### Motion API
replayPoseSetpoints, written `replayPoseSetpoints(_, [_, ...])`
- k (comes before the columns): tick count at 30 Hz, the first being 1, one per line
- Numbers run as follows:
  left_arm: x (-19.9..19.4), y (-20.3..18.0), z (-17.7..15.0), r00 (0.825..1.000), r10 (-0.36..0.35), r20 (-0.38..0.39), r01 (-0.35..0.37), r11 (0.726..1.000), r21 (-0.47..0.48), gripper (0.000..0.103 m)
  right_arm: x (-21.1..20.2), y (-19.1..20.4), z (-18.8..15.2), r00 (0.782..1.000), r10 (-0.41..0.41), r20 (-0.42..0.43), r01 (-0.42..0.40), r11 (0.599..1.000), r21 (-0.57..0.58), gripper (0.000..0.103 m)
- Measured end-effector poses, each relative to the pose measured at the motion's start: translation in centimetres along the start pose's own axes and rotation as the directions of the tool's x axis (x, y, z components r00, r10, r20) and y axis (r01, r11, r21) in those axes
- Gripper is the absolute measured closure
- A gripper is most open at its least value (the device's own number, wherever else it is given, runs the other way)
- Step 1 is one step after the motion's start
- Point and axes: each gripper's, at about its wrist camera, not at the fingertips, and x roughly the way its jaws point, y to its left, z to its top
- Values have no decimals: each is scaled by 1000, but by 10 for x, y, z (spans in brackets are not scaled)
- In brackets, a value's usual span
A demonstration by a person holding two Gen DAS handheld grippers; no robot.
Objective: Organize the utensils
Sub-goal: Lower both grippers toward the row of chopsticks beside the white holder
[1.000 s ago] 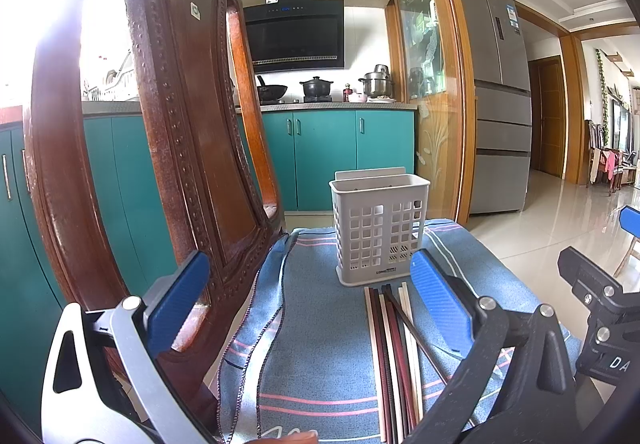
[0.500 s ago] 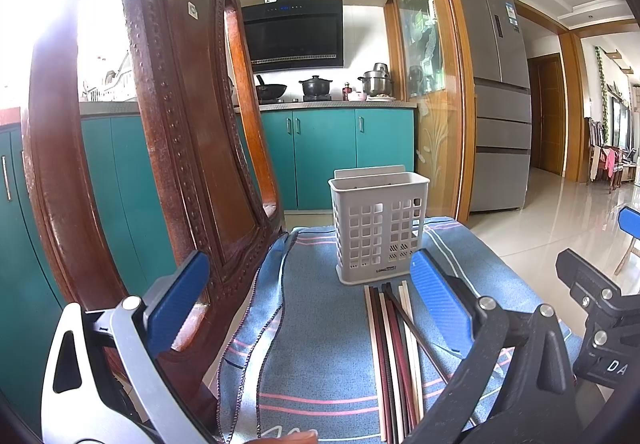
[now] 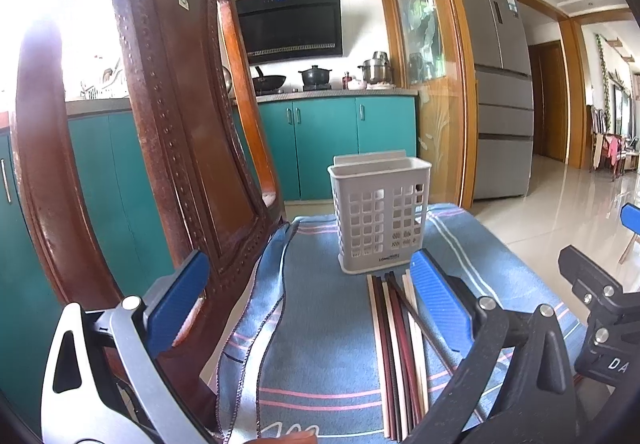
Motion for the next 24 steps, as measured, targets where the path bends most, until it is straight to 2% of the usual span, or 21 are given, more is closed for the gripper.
replayPoseSetpoints(3, [8, -3, -3, 999, 8, -47, -7, 1000, 16, 3, 13, -2, -3, 998, -2, -69, 1, 1000, -16, 2])
replayPoseSetpoints(5, [15, -3, -5, 996, -8, -93, 9, 1000, 15, 3, 31, -4, -9, 987, -11, -160, 3, 999, -49, 2])
replayPoseSetpoints(6, [18, -4, -6, 994, -17, -110, 19, 1000, 12, 3, 41, -7, -13, 976, -8, -216, -2, 999, -47, 2])
replayPoseSetpoints(7, [22, -4, -7, 991, -29, -130, 30, 1000, 6, 3, 52, -11, -18, 961, 27, -275, -34, 999, -24, 3])
replayPoseSetpoints(9, [29, -1, -10, 980, -78, -181, 75, 997, -22, 4, 66, -20, -28, 931, 86, -354, -80, 996, 32, 13])
replayPoseSetpoints(10, [33, 0, -12, 972, -112, -209, 106, 994, -41, 7, 75, -24, -34, 909, 112, -401, -95, 993, 63, 24])
replayPoseSetpoints(11, [40, 1, -16, 952, -165, -257, 150, 986, -75, 18, 81, -25, -38, 898, 123, -422, -100, 992, 76, 34])
replayPoseSetpoints(12, [45, 1, -18, 942, -187, -280, 167, 982, -92, 26, 85, -26, -41, 891, 133, -434, -105, 991, 89, 38])
replayPoseSetpoints(13, [53, 1, -20, 924, -214, -317, 186, 976, -114, 40, 88, -27, -42, 884, 146, -445, -112, 988, 104, 47])
replayPoseSetpoints(14, [67, 1, -24, 895, -248, -371, 206, 967, -150, 54, 94, -30, -43, 865, 177, -470, -128, 982, 135, 55])
replayPoseSetpoints(15, [80, 0, -26, 865, -274, -421, 216, 960, -180, 61, 99, -35, -44, 849, 212, -484, -145, 974, 172, 56])
replayPoseSetpoints(16, [90, -2, -27, 844, -286, -453, 220, 956, -193, 69, 101, -38, -43, 842, 230, -487, -149, 969, 199, 56])
replayPoseSetpoints(17, [104, -7, -26, 815, -301, -496, 228, 952, -203, 69, 101, -42, -42, 841, 234, -487, -145, 966, 213, 56])
replayPoseSetpoints(18, [114, -12, -25, 798, -312, -516, 238, 949, -205, 69, 103, -46, -40, 845, 232, -482, -140, 965, 220, 56])
replayPoseSetpoints(19, [121, -16, -24, 789, -318, -525, 246, 948, -204, 69, 103, -50, -38, 851, 226, -475, -134, 966, 220, 56])
replayPoseSetpoints(20, [136, -24, -23, 765, -323, -558, 255, 946, -197, 69, 103, -53, -37, 854, 219, -471, -129, 968, 215, 56])
replayPoseSetpoints(21, [144, -28, -23, 753, -319, -576, 254, 948, -192, 69, 104, -56, -36, 857, 215, -469, -128, 969, 210, 56])
replayPoseSetpoints(24, [175, -42, -30, 692, -295, -659, 257, 954, -156, 69, 110, -65, -34, 858, 211, -468, -127, 971, 203, 56])
